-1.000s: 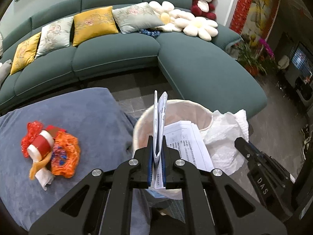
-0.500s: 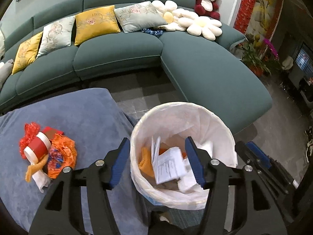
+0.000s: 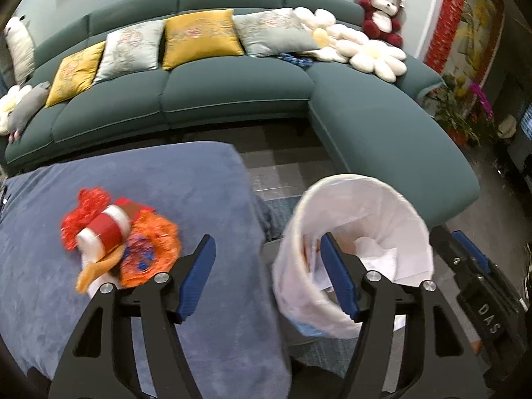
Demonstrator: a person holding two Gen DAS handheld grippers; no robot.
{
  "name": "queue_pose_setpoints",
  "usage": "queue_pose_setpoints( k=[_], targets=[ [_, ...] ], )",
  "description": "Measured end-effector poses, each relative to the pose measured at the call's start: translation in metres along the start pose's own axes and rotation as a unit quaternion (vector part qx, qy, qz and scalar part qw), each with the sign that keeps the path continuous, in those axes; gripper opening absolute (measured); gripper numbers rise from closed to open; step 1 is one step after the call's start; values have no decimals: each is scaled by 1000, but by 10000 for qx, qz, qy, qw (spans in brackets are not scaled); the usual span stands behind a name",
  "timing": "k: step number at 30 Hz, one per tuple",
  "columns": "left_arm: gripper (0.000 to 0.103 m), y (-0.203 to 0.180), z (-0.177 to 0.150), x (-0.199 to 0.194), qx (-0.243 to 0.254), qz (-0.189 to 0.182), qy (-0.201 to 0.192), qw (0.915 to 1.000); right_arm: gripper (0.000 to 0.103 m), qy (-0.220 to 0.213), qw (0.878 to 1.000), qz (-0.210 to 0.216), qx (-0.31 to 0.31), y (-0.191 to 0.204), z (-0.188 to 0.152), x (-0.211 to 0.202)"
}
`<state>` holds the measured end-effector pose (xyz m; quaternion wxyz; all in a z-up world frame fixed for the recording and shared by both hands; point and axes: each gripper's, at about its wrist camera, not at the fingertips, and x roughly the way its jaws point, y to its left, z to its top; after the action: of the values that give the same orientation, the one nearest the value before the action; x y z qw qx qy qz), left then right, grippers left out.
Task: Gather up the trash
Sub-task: 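Carry the papers and towel over the wastebasket and open both tools to drop them, then move both open tools back toward the remaining trash pile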
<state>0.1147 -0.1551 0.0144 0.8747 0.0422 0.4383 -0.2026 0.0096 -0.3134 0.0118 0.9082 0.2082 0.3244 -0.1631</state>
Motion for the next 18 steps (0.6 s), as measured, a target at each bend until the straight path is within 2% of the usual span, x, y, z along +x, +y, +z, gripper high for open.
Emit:
queue_pose_setpoints(
  k=[4,6,9,18],
  targets=[
    [64,37,-7,-5,-262,169,28,9995,51,71,9997,149,-195,30,-8,1],
    [69,58,-11,-10,-387,301,2,9988,51,111,9993,219,-267,42,-13,1],
    [70,85,-19,-14,-543,467,-10,9974,51,205,9984,382,-375,67,-20,4],
    [72,180,-49,-24,-1124,1000,77,9886,51,600,9922,817,-728,144,-48,23]
  ],
)
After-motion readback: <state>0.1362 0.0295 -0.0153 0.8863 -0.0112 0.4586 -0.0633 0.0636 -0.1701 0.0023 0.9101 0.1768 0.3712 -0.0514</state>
